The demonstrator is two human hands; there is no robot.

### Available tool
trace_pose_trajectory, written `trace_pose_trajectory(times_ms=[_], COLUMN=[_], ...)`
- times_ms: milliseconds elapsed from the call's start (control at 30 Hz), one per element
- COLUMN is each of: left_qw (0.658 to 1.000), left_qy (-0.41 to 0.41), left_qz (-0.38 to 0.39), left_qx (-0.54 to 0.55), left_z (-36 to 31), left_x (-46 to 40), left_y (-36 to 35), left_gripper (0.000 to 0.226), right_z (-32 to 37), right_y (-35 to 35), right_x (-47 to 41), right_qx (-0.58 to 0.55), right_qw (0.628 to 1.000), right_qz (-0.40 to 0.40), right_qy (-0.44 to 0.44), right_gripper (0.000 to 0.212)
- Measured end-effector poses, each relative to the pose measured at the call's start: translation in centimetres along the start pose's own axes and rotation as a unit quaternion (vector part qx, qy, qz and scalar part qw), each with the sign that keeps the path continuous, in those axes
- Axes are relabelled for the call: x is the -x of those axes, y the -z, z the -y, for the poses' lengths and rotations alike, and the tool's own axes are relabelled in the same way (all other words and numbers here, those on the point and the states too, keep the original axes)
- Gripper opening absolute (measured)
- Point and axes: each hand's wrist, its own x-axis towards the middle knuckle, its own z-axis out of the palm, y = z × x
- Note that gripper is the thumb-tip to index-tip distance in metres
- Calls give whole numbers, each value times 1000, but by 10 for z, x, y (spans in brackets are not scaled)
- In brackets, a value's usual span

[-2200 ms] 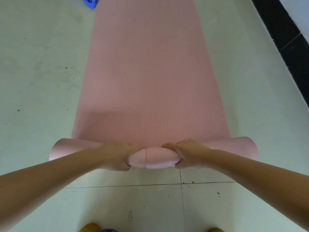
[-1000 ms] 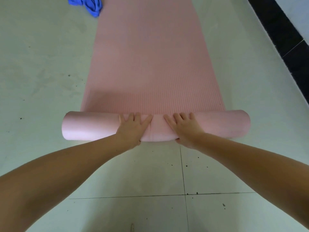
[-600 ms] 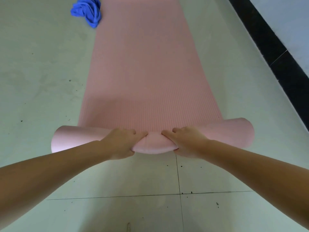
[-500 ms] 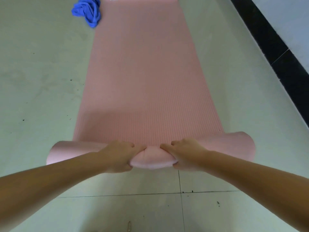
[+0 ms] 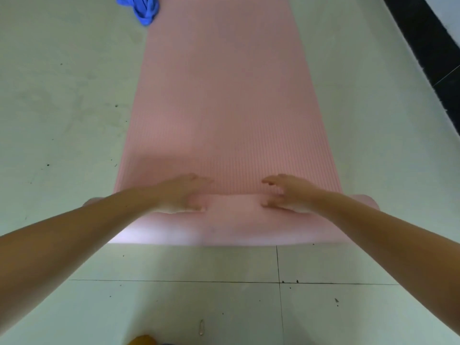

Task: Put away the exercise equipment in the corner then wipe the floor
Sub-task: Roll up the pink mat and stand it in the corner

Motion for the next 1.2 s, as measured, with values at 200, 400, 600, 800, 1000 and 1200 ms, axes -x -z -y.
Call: trace_pose_trajectory(times_ms=[200,400,600,800,1000,1200], left_qw=[963,985,992,954,948,944], left_qy=[-57,5,-12,-5,17,-77], left_qz=[-128,-7,10,-138,-164,-217], left_qx=[-229,-170,-124,-267,-271,-237], left_z=[-43,-28,-8,-32,-24,-12], left_x=[14,-24,-35,-11,-27,-7], left_y=[-49,-24,10,-37,-22,-28], left_gripper=[89,119,107,115,108,105], right_z=[8,34,23,30,36,47], right_y=[7,-34,-39,-9,30,33], right_x=[-11,20,8,-16,-29,-15], right_qx=[139,165,299,282,170,163], right_qw=[976,943,934,955,980,981], right_qz=[-166,-238,-166,-69,-55,-8], right_qy=[-2,162,106,56,89,109], right_gripper=[48,58,123,112,83,73])
